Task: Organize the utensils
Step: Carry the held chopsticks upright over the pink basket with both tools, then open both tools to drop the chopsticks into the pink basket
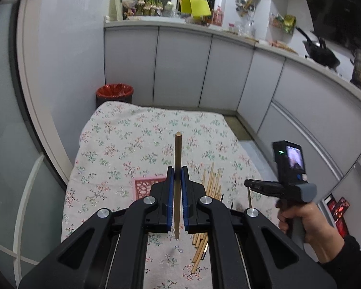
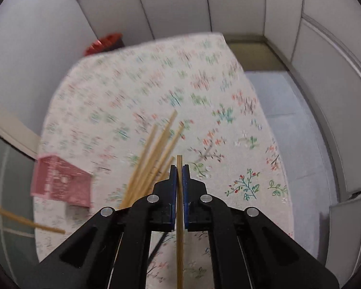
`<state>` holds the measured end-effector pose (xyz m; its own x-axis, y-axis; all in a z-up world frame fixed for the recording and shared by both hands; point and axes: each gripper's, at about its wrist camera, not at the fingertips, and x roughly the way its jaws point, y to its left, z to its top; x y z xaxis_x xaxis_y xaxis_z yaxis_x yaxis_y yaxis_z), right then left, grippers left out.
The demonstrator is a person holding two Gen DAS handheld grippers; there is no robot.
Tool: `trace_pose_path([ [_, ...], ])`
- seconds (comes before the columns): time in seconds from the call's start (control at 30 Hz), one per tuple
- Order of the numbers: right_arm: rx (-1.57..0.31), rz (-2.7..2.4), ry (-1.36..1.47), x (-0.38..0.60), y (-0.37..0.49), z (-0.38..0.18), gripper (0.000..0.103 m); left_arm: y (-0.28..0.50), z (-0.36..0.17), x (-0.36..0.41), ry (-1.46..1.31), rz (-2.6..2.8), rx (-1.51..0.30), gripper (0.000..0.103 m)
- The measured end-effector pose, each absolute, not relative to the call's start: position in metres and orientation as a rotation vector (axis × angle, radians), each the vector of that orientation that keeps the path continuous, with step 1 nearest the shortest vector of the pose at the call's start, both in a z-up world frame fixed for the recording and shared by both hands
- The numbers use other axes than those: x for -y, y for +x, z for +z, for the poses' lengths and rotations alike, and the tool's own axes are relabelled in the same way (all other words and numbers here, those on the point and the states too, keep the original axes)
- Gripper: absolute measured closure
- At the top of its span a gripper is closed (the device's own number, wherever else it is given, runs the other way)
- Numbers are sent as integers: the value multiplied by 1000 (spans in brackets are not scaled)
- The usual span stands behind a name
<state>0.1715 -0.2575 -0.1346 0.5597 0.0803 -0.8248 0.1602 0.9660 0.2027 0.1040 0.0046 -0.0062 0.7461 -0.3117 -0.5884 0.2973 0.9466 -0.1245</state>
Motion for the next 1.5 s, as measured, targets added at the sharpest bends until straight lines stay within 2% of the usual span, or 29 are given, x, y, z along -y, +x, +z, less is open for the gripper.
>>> trace_pose_path([
  [0.23, -743, 19, 231, 247, 131, -54, 100, 99, 20, -24, -119, -269, -494, 97],
  [0.4, -654, 41, 227, 238, 122, -25, 100, 112, 17, -27, -115, -200, -443, 97],
  [0.63, -619, 74, 252, 225, 130, -11, 100, 157, -13, -26, -104, -146, -495, 97],
  [0.9, -613, 120, 261, 207, 133, -5, 100, 204, -57, -27, -120, -145, -633, 97],
  [0.97, -607, 136, 269, 204, 132, -2, 100, 208, -61, -28, -122, -160, -633, 93],
  [1.03, -594, 151, 281, 202, 130, 2, 100, 208, -62, -30, -126, -160, -627, 59],
  [1.07, -587, 156, 286, 201, 129, 4, 100, 206, -59, -31, -136, -160, -611, 55],
  [1.2, -543, 176, 310, 197, 129, 17, 99, 193, -46, -38, -148, -173, -592, 54],
  [1.33, -509, 207, 330, 188, 134, 26, 99, 183, -44, -49, -147, -153, -627, 45],
  [1.5, -449, 231, 343, 174, 143, 31, 99, 173, -49, -65, -120, -112, -669, 41],
])
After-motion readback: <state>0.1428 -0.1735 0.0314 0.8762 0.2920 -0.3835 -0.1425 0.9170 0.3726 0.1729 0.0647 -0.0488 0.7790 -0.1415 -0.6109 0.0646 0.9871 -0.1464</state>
